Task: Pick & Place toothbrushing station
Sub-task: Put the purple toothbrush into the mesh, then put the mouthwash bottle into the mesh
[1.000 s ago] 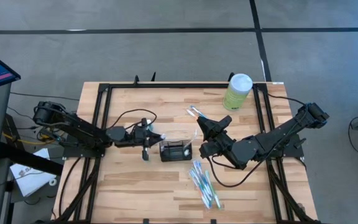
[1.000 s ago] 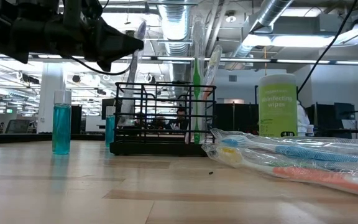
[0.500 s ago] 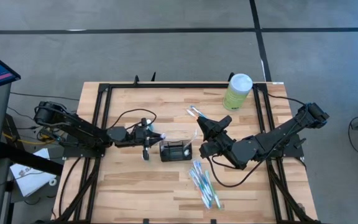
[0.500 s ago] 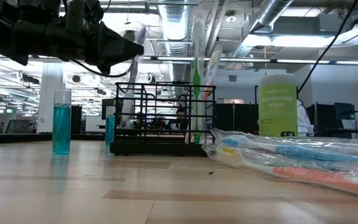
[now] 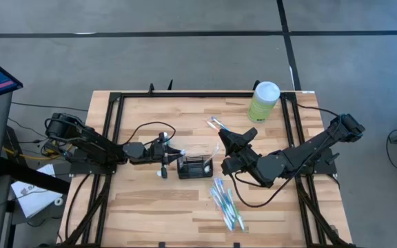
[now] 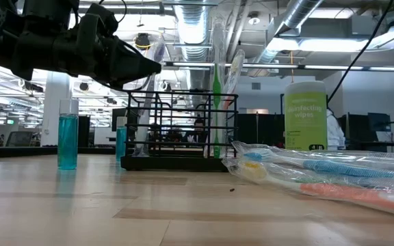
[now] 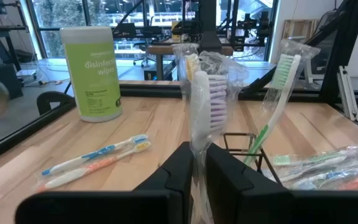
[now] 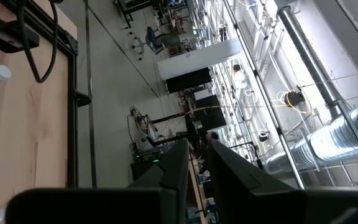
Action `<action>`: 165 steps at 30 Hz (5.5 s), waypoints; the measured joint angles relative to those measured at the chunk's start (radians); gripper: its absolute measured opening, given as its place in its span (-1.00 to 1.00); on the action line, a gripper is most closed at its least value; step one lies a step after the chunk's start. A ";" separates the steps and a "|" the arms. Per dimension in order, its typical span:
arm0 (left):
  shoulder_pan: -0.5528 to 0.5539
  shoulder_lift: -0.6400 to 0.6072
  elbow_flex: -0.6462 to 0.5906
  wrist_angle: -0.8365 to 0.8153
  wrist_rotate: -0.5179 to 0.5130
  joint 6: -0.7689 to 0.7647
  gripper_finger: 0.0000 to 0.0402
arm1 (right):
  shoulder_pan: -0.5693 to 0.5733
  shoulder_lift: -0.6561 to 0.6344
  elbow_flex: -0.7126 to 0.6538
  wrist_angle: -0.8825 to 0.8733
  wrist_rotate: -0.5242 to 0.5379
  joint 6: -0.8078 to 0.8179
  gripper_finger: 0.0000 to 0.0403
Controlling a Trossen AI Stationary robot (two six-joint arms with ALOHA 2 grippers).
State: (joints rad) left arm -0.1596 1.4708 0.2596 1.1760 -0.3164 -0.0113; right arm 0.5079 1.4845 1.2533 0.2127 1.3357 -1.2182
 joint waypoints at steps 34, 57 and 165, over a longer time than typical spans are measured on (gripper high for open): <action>0.027 -0.167 -0.117 -0.095 -0.258 -0.079 -0.38 | 0.000 0.000 0.000 -0.004 -0.001 0.007 -0.73; 0.151 -0.128 -0.178 -0.123 -0.164 -0.206 -0.39 | -0.013 0.003 0.000 -0.004 -0.003 0.015 -0.73; 0.174 -0.113 -0.176 -0.152 -0.264 -0.144 -0.10 | -0.014 0.003 0.000 -0.003 -0.004 0.045 -0.73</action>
State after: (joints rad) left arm 0.0147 1.3577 0.0835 1.0238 -0.5809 -0.1552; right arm 0.4938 1.4876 1.2537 0.2092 1.3319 -1.1736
